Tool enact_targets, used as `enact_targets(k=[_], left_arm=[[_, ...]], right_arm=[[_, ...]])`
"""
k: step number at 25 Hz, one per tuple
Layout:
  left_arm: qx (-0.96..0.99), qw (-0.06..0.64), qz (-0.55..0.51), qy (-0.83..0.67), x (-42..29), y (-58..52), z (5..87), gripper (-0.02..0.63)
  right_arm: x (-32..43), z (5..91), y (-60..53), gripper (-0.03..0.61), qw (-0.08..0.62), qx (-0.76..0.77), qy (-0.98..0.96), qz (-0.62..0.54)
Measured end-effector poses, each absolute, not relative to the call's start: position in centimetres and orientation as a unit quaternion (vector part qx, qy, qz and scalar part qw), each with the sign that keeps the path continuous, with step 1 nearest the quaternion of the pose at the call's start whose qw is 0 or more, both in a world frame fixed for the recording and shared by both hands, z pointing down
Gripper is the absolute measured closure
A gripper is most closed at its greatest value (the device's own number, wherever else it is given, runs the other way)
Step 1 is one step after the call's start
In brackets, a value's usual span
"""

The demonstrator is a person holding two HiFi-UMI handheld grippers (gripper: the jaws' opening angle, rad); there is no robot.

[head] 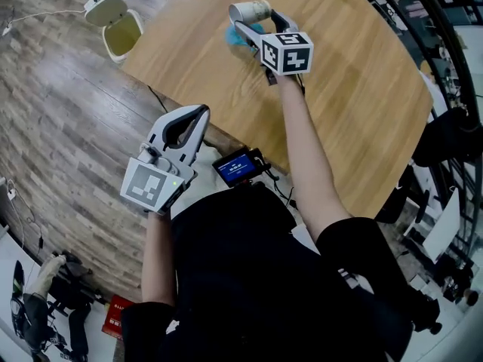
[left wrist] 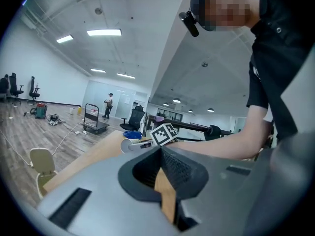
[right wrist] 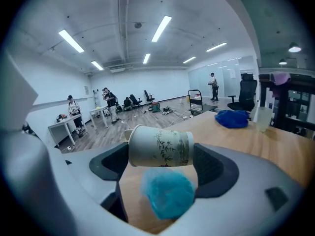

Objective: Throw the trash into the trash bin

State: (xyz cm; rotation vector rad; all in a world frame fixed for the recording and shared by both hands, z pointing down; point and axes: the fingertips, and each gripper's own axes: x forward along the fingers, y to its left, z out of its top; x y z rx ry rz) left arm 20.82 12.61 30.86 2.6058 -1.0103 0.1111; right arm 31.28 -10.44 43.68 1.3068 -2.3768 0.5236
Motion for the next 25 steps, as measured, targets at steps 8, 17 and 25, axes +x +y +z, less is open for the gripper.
enact_targets(k=[8, 17, 25], left_arm=[[0.891, 0.191, -0.004, -0.411, 7.9, 11.0, 31.6, 0.611], [0.872, 0.209, -0.033, -0.441, 0.5, 8.2, 34.5, 0.611], [0.858, 0.241, 0.025, -0.454, -6.1, 1.6, 38.9, 0.611]], right_arm=[[14.6, 44.7, -11.9, 0.169, 0.206, 0.406, -0.871, 0.183], [0.7, 46.7, -14.7, 0.169, 0.224, 0.342, -0.896, 0.173], [-9.9, 52.2, -20.6, 0.169, 0.204, 0.308, -0.906, 0.207]])
